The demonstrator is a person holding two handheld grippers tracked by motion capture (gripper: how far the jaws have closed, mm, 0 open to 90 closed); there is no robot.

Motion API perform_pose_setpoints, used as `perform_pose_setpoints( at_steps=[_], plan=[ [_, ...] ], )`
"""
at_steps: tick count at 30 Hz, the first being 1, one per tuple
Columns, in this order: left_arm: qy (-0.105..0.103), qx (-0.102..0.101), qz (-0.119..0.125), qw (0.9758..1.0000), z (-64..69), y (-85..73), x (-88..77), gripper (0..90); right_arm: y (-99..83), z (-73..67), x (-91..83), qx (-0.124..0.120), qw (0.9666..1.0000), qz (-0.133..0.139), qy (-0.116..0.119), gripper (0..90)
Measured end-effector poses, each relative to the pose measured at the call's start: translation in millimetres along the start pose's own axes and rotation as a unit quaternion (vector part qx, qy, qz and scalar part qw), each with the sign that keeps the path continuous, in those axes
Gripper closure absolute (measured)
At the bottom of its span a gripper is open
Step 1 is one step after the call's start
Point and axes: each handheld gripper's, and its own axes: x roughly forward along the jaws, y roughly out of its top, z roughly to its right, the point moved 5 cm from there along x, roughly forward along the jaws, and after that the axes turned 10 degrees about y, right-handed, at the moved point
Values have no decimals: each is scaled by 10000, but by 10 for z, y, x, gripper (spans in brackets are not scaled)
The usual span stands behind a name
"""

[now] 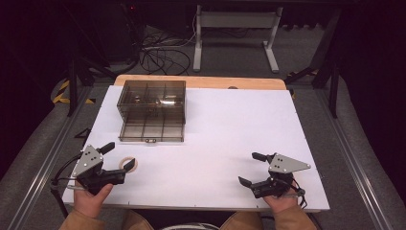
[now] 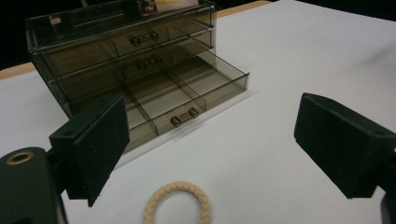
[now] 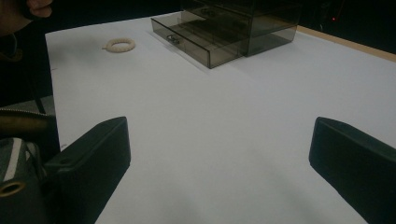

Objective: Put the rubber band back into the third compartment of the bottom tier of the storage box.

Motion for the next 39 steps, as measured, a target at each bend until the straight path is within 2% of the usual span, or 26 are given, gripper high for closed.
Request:
perform_pose_setpoints(
  at_steps=[3, 8, 17, 19, 22, 33, 39],
  plan=[
    [-11, -19, -14, 10000, -19, 31, 24, 112, -1, 0, -1, 5, 10000, 1, 1, 59],
    [-71, 16, -305, 9995, -62, 23, 89, 113, -3, 1, -8, -4, 10000, 14, -3, 59],
    [-87, -48, -408, 9991, -110, 46, 128, 113, -7, 2, -9, 10, 10000, 8, 6, 59],
    [-100, -131, -472, 9987, -136, 49, 146, 114, -8, 2, -8, 4, 10000, 5, 9, 59],
    [-87, -151, -507, 9986, -160, 50, 158, 123, -10, 4, -7, 11, 10000, 3, 12, 59],
    [-122, 138, -699, 9974, -205, 38, 224, 153, -15, 6, -7, 40, 10000, 7, 25, 60],
    [-247, -23, -821, 9963, -227, 33, 241, 162, -16, 6, -6, 45, 10000, 0, 25, 59]
  ],
)
